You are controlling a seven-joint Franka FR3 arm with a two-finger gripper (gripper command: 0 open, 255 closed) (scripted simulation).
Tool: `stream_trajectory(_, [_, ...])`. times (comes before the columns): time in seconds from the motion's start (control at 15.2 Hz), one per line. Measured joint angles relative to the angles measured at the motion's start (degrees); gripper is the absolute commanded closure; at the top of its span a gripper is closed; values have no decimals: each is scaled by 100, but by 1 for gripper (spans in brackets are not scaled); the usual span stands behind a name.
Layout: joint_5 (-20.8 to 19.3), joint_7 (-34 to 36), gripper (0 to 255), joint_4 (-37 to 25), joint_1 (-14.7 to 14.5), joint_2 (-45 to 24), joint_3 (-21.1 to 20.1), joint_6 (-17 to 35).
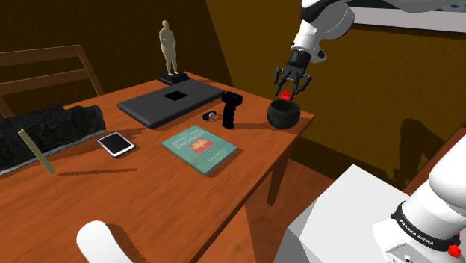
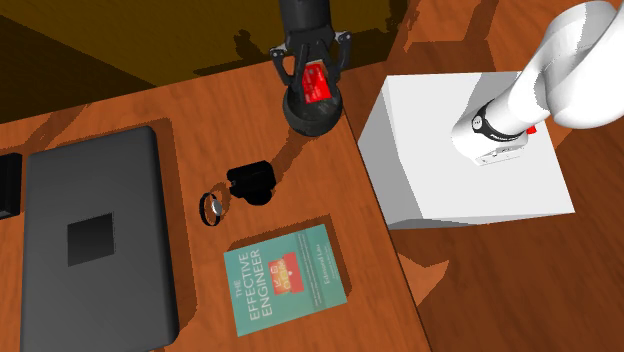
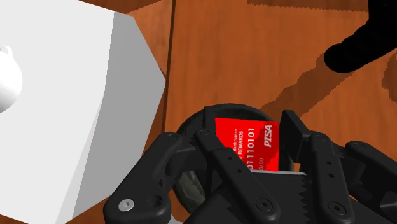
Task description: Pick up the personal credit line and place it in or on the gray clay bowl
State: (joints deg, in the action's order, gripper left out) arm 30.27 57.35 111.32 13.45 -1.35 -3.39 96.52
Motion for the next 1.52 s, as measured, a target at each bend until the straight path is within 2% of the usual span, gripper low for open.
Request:
stream_trajectory(0.59, [53, -273, 255, 432, -23, -175, -20, 546])
stream_trajectory(0.99, [60, -290, 255, 444, -28, -204, -25, 588])
stream_trajectory(1.06, [60, -291, 0, 445, -28, -202, -25, 588])
stream_trajectory(1.52, [39, -286, 0, 371, -8, -215, -6, 517])
